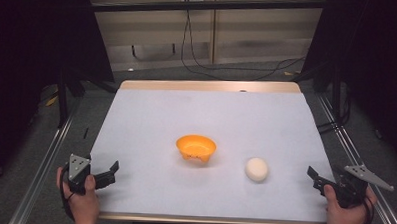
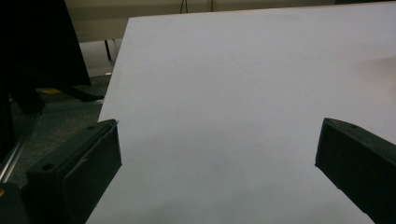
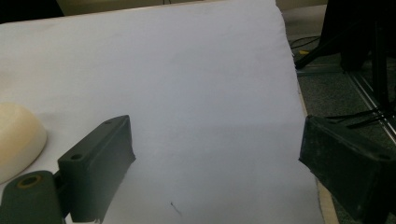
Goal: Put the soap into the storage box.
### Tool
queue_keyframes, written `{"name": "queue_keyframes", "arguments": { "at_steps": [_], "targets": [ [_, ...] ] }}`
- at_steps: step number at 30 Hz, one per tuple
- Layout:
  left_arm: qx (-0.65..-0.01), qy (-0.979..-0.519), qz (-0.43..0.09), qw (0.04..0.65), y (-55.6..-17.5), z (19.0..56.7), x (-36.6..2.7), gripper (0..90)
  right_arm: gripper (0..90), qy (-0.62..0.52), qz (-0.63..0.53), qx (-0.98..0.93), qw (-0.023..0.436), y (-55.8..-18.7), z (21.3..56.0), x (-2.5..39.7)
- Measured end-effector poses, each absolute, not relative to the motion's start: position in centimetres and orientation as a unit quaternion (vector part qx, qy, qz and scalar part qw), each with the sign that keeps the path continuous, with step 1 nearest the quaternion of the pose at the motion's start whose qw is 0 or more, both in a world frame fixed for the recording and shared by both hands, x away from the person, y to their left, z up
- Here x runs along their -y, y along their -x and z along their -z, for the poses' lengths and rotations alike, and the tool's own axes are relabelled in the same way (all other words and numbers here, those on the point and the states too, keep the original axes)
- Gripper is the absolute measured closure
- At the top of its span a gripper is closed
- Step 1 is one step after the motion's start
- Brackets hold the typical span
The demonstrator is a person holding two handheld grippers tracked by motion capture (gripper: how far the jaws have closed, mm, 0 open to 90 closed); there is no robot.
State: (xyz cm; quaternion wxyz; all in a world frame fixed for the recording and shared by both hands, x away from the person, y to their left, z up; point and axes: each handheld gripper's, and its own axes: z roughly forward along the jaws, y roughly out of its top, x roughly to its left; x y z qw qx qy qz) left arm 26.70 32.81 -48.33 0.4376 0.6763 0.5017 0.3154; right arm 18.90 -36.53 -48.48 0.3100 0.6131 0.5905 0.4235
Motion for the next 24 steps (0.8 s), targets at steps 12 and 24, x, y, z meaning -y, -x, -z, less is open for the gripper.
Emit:
{"name": "queue_keyframes", "arguments": {
  "at_steps": [12, 24],
  "targets": [
    [-0.504, -0.684, -0.303, 0.432, -27.0, 48.3, -32.8, 0.1, 18.1, -0.62, -0.395, -0.607, 0.303, -19.6, 48.3, 36.2],
    [-0.505, -0.686, -0.305, 0.425, -27.0, 48.3, -32.6, 0.0, 22.5, -0.615, -0.356, -0.654, 0.257, -20.6, 46.7, 35.8]
  ]
}}
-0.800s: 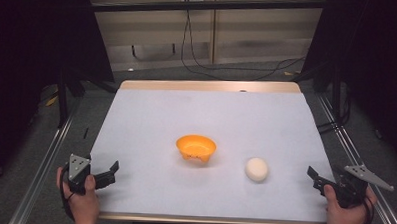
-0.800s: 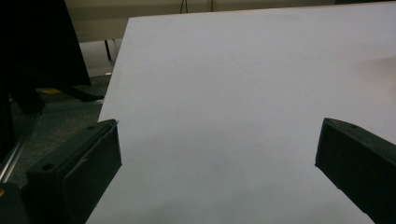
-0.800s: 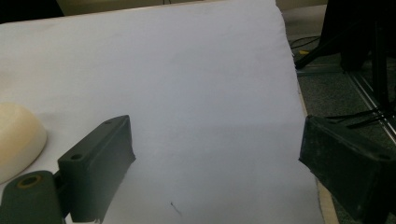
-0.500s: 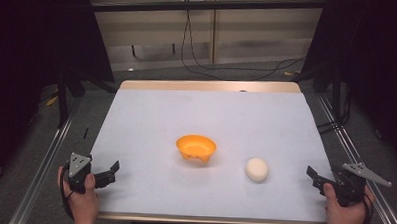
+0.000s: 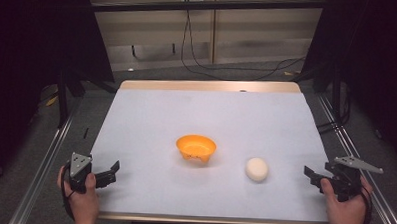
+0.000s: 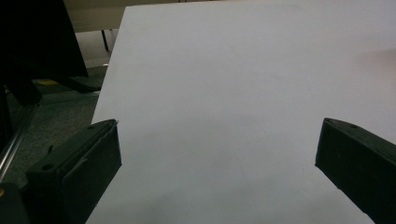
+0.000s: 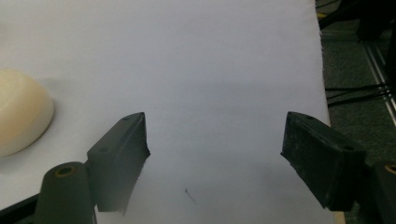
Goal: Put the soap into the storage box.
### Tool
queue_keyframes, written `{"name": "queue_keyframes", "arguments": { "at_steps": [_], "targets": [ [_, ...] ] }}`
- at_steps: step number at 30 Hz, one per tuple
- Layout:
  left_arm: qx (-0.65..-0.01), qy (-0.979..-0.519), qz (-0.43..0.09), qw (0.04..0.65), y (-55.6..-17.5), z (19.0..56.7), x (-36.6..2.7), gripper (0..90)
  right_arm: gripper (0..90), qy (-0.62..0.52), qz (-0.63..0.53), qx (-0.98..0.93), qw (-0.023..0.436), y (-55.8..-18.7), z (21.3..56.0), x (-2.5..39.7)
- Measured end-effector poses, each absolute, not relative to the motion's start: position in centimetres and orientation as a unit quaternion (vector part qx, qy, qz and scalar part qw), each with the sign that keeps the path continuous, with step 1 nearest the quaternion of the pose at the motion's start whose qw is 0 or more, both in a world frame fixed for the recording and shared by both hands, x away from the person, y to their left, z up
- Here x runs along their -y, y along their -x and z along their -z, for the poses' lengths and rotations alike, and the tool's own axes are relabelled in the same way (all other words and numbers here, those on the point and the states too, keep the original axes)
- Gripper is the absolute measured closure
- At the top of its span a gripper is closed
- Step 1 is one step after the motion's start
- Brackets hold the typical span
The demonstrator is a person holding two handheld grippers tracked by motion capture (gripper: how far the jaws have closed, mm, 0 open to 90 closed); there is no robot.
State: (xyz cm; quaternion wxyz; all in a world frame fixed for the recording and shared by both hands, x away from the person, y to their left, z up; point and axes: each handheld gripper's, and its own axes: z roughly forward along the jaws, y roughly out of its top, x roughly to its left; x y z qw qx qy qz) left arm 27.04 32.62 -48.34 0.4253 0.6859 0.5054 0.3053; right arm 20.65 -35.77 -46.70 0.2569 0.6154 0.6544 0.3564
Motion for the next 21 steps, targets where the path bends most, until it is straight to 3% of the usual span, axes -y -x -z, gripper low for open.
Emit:
{"name": "queue_keyframes", "arguments": {
  "at_steps": [11, 15, 21],
  "targets": [
    [-0.506, -0.687, -0.302, 0.426, -27.1, 48.3, -32.6, 0.0, 8.6, -0.61, -0.289, -0.717, 0.171, -22.1, 45.5, 34.7],
    [-0.508, -0.686, -0.303, 0.422, -27.1, 48.4, -32.6, 0.0, 1.4, -0.592, -0.277, -0.748, 0.118, -23.2, 45.5, 34.1],
    [-0.507, -0.687, -0.304, 0.422, -27.1, 48.4, -32.6, 0.0, 0.2, -0.573, -0.259, -0.773, 0.09, -24.0, 45.5, 33.0]
  ]
}}
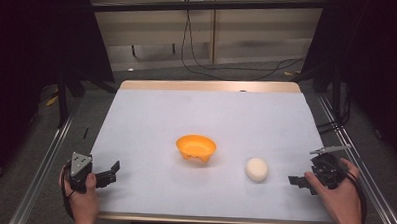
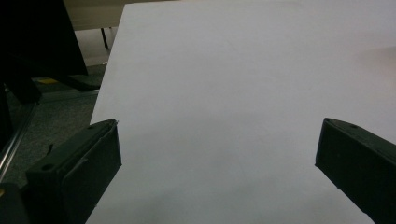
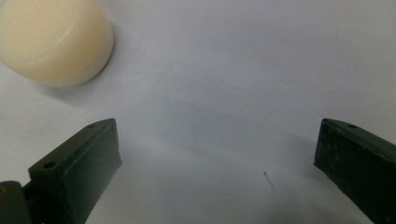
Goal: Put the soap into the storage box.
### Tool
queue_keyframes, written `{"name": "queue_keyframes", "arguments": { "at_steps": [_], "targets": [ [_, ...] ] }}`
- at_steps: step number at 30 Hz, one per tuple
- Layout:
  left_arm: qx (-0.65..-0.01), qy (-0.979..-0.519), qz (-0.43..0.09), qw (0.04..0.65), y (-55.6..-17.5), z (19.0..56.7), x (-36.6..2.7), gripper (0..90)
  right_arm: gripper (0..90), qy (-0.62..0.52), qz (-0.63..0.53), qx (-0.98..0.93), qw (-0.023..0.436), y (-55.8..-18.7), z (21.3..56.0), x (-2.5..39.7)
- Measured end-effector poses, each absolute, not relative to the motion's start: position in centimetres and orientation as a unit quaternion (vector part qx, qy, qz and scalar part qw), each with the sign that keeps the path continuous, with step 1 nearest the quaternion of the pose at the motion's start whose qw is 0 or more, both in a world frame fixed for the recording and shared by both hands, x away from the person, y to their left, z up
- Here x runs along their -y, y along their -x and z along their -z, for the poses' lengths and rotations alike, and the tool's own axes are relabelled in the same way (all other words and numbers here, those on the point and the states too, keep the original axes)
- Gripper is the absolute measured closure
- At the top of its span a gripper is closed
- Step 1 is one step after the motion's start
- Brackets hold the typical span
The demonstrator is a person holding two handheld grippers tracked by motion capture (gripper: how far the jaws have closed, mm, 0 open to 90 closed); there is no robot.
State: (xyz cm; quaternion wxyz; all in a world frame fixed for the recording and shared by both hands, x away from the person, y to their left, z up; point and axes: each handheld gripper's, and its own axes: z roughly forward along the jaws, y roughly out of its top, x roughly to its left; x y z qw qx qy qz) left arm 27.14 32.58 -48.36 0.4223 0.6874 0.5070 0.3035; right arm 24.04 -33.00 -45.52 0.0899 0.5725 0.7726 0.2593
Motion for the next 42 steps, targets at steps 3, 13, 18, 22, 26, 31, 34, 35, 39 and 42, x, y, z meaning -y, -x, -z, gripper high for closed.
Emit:
{"name": "queue_keyframes", "arguments": {
  "at_steps": [3, 13, 18, 22, 26, 31, 34, 35, 39, 42],
  "targets": [
    [-0.508, -0.686, -0.304, 0.424, -27.1, 48.4, -32.6, 0.0, 0.2, -0.569, -0.251, -0.779, 0.081, -24.4, 45.3, 32.3],
    [-0.507, -0.688, -0.302, 0.422, -27.2, 48.3, -32.7, 0.0, 3.9, -0.541, -0.234, -0.804, 0.07, -25.4, 44.8, 30.7],
    [-0.508, -0.688, -0.303, 0.42, -27.2, 48.3, -32.6, 0.0, 7.9, -0.528, -0.245, -0.811, 0.059, -25.5, 44.3, 30.0],
    [-0.511, -0.686, -0.302, 0.422, -27.2, 48.4, -32.7, 0.0, 10.1, -0.507, -0.253, -0.822, 0.055, -25.8, 44.0, 29.1],
    [-0.51, -0.687, -0.302, 0.421, -27.2, 48.3, -32.6, 0.0, 11.6, -0.498, -0.254, -0.827, 0.055, -25.9, 43.7, 28.5],
    [-0.511, -0.687, -0.301, 0.421, -27.2, 48.3, -32.7, 0.0, 12.3, -0.482, -0.255, -0.837, 0.046, -26.2, 43.8, 27.4],
    [-0.511, -0.687, -0.298, 0.423, -27.2, 48.4, -32.6, 0.0, 12.3, -0.477, -0.253, -0.841, 0.042, -26.3, 43.9, 26.6],
    [-0.509, -0.691, -0.298, 0.419, -27.3, 48.4, -32.7, 0.0, 12.4, -0.473, -0.255, -0.842, 0.044, -26.3, 43.9, 26.3],
    [-0.508, -0.69, -0.298, 0.421, -27.2, 48.4, -32.7, 0.0, 12.6, -0.469, -0.252, -0.846, 0.044, -26.5, 44.0, 25.4],
    [-0.509, -0.691, -0.298, 0.418, -27.3, 48.4, -32.6, 0.0, 13.0, -0.462, -0.253, -0.849, 0.042, -26.9, 44.2, 24.7]
  ]
}}
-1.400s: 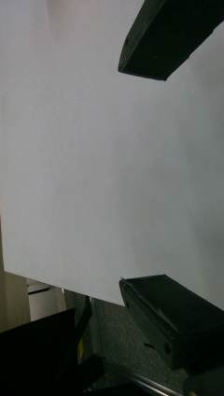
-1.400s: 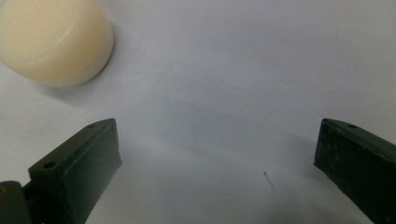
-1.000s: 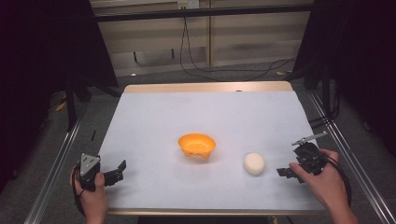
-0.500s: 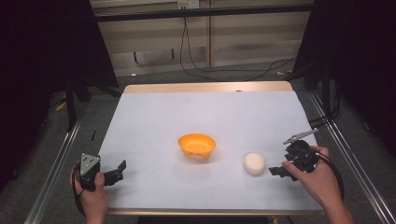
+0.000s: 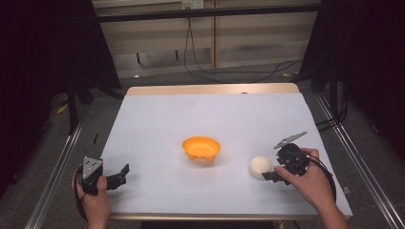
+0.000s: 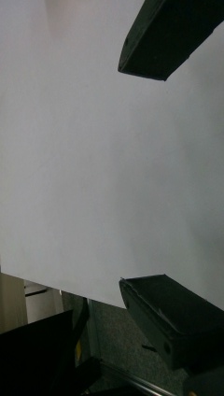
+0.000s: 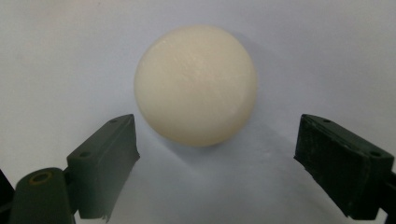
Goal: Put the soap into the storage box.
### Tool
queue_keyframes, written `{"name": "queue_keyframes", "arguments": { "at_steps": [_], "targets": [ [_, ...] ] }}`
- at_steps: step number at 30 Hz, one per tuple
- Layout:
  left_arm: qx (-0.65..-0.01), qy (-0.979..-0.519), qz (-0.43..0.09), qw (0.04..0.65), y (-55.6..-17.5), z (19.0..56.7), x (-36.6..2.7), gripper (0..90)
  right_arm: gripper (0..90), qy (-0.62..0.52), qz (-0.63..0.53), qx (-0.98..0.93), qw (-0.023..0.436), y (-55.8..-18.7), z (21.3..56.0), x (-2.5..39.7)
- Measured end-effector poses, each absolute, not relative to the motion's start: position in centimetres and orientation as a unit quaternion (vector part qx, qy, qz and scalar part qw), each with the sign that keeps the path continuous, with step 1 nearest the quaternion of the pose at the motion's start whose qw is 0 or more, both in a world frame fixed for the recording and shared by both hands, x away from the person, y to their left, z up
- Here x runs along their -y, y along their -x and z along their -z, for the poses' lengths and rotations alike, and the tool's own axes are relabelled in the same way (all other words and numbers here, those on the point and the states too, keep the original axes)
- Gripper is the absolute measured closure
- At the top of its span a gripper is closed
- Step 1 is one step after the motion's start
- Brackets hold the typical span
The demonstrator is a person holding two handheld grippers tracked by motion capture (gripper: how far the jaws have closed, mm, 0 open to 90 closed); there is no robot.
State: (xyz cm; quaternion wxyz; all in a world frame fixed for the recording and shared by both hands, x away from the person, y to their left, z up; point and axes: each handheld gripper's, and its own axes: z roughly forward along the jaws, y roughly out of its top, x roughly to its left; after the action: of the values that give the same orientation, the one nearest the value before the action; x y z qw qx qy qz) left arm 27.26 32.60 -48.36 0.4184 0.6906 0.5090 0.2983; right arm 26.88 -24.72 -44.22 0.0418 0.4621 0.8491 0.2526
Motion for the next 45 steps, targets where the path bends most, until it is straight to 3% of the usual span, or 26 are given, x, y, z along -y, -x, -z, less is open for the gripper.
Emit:
{"name": "queue_keyframes", "arguments": {
  "at_steps": [17, 24, 45],
  "targets": [
    [-0.509, -0.695, -0.292, 0.417, -27.4, 48.4, -32.6, 0.0, 15.4, -0.444, -0.238, -0.863, 0.047, -28.0, 45.1, 22.0],
    [-0.508, -0.696, -0.292, 0.415, -27.4, 48.4, -32.6, 0.0, 23.2, -0.462, -0.227, -0.855, 0.057, -28.2, 45.8, 21.3],
    [-0.508, -0.697, -0.293, 0.412, -27.4, 48.4, -32.5, 0.0, 24.4, -0.443, -0.237, -0.862, 0.07, -28.1, 46.1, 21.3]
  ]
}}
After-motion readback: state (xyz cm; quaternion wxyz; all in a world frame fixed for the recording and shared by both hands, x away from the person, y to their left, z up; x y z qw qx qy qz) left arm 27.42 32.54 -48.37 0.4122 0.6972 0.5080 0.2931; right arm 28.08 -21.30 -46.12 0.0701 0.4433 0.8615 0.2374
